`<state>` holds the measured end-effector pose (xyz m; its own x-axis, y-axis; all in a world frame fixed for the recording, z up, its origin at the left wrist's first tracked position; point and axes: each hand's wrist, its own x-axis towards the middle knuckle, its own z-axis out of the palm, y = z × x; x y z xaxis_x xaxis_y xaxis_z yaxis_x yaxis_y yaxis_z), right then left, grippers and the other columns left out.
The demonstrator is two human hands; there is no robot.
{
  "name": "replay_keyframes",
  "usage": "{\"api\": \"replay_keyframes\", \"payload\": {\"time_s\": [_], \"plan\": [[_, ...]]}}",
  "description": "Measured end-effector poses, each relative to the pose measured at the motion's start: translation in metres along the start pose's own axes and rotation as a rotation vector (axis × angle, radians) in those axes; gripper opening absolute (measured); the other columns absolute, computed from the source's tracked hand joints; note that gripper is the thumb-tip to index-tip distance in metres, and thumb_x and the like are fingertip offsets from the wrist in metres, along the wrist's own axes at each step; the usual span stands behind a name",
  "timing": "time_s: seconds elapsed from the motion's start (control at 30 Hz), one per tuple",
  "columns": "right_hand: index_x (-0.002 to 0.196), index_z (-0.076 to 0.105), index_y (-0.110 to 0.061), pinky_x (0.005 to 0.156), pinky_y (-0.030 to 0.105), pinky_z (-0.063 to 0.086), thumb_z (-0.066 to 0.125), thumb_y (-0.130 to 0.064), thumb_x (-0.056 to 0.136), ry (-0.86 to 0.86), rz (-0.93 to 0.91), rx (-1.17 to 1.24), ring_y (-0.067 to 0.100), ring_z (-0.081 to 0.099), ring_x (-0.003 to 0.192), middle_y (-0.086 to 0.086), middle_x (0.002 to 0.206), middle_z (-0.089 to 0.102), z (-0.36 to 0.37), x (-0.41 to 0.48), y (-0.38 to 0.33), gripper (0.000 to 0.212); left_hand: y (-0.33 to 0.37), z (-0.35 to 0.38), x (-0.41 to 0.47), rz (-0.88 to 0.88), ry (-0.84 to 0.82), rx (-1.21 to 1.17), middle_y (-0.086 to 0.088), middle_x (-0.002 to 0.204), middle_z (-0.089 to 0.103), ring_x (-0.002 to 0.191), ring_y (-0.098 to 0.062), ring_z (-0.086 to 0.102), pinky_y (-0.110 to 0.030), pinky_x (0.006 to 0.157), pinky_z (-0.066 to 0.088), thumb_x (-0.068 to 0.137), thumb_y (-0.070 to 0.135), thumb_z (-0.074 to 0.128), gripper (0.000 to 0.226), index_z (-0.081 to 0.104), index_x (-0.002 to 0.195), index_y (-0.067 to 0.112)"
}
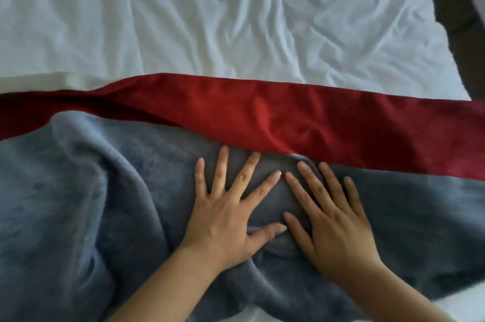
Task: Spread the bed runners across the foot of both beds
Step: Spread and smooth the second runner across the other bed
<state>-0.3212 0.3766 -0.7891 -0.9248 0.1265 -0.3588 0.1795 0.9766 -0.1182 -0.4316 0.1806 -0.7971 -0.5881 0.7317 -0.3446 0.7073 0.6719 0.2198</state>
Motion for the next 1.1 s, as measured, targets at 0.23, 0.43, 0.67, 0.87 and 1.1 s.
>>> {"api": "replay_keyframes", "payload": {"time_s": [0.23, 0.43, 0.67, 0.87, 1.1], "plan": [[0.162, 0.002, -0.036, 0.124, 0.030, -0.012, 0.019, -0.053, 0.106, 0.261, 0.184, 0.301, 0.012, -0.013, 0.155, -0.008, 0.170, -0.005, -0.046, 0.053, 0.081, 0.061, 0.050, -0.029, 0.087, -0.037, 0.129, -0.096, 0.006, 0.172, -0.011, 0.149, -0.056, -0.018, -0.083, 0.107, 0.004, 0.102, 0.062, 0.024, 0.060, 0.007, 0.159, 0.052], [0.155, 0.031, -0.023, 0.112, 0.041, 0.031, 0.041, -0.042, 0.105, 0.220, 0.317, 0.167, 0.028, 0.037, 0.142, 0.006, 0.155, 0.040, -0.080, 0.126, 0.128, 0.054, 0.060, -0.068, 0.183, -0.346, 0.159, -0.199, 0.010, 0.171, 0.006, 0.156, -0.036, -0.017, -0.081, 0.106, -0.014, 0.103, 0.060, 0.023, 0.055, 0.017, 0.157, 0.052], [0.118, 0.061, -0.026, 0.073, 0.037, 0.041, 0.047, -0.022, 0.102, 0.320, 0.269, 0.190, 0.023, 0.054, 0.090, -0.003, 0.104, 0.058, -0.077, 0.135, 0.129, 0.021, 0.066, -0.064, 0.186, -0.276, 0.310, -0.179, -0.002, 0.102, 0.051, 0.110, -0.032, 0.048, -0.086, 0.107, 0.017, 0.099, 0.022, 0.062, 0.018, 0.067, 0.116, 0.020], [0.110, 0.064, -0.026, 0.073, 0.035, 0.030, 0.045, -0.013, 0.089, 0.764, 0.259, 0.330, 0.033, 0.055, 0.099, 0.007, 0.105, 0.057, -0.161, 0.228, 0.134, 0.032, 0.028, -0.148, 0.271, -0.356, 0.614, -0.199, -0.009, 0.119, 0.051, 0.122, -0.037, 0.047, -0.077, 0.115, 0.013, 0.102, 0.012, 0.047, 0.024, 0.058, 0.119, 0.025], [0.157, 0.032, -0.033, 0.125, 0.045, 0.001, 0.044, -0.025, 0.096, 0.260, 0.186, 0.131, 0.031, 0.018, 0.152, 0.006, 0.161, 0.031, -0.103, 0.213, 0.111, 0.062, 0.019, -0.092, 0.246, -0.271, 0.379, -0.028, -0.003, 0.172, -0.001, 0.158, -0.035, -0.003, -0.071, 0.120, -0.002, 0.104, 0.055, 0.035, 0.058, 0.016, 0.158, 0.050]]}}
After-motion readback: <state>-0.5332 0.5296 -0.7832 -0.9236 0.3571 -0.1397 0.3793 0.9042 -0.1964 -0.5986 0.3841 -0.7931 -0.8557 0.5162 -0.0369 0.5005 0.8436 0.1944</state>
